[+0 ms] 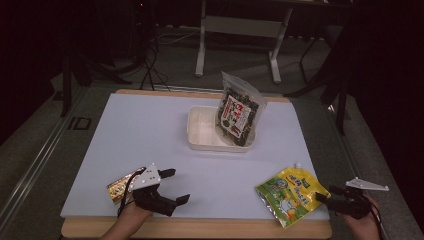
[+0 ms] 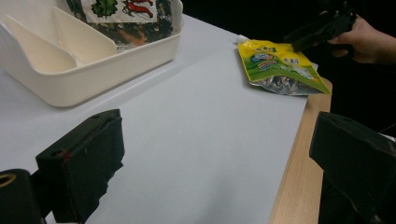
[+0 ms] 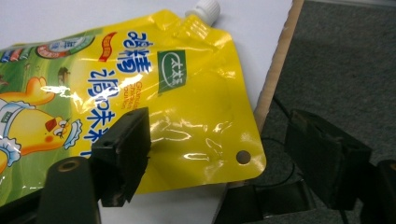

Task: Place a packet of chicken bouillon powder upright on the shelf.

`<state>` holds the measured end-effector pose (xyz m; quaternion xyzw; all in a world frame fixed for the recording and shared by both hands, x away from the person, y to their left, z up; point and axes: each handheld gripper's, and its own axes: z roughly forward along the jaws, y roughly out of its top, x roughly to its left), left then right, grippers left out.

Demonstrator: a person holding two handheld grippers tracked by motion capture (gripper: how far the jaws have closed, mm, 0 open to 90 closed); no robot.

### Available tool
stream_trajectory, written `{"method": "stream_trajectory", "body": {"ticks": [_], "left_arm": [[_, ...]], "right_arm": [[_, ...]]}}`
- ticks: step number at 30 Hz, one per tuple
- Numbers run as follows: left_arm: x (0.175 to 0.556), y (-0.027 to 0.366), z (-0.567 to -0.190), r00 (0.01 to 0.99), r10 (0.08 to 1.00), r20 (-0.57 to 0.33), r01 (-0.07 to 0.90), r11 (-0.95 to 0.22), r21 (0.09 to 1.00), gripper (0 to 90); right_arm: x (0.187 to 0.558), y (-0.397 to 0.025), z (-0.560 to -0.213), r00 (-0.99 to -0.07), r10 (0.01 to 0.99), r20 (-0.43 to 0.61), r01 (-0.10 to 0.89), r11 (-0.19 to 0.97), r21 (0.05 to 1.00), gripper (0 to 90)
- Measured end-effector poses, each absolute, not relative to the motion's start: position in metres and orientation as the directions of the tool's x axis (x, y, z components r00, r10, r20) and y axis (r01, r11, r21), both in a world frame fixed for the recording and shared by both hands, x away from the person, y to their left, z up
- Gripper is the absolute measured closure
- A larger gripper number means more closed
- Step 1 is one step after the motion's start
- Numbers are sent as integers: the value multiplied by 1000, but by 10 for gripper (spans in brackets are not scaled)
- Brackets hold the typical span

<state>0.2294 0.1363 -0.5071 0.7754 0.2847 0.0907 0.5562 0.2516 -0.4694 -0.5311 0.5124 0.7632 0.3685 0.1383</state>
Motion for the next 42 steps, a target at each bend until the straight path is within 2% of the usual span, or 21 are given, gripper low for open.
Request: {"method": "stream_trajectory", "body": {"ticks": [11, 16, 25, 33, 34, 37, 42], "left_arm": [[229, 136, -507, 821, 544, -174, 340, -221, 914, 35], [230, 136, -507, 821, 545, -171, 340, -227, 913, 35], [230, 134, -509, 823, 542, -170, 344, -238, 908, 35], [230, 134, -508, 824, 541, -169, 344, -240, 908, 35], [230, 134, -508, 824, 541, -169, 344, -240, 908, 35], [230, 134, -509, 825, 540, -168, 345, -244, 907, 35], [230, 133, -509, 824, 541, -168, 345, -245, 906, 35]], "right_arm": [[257, -474, -539, -410, 887, 213, 736, 184, 651, 195], [258, -478, -542, -396, 891, 223, 745, 170, 645, 165], [257, -480, -540, -404, 870, 283, 750, 138, 647, 162], [259, -472, -539, -446, 836, 318, 751, 157, 641, 242], [259, -470, -538, -450, 837, 311, 746, 161, 646, 242], [258, -467, -530, -452, 856, 251, 732, 195, 652, 324], [255, -467, -521, -446, 859, 251, 727, 184, 662, 374]]}}
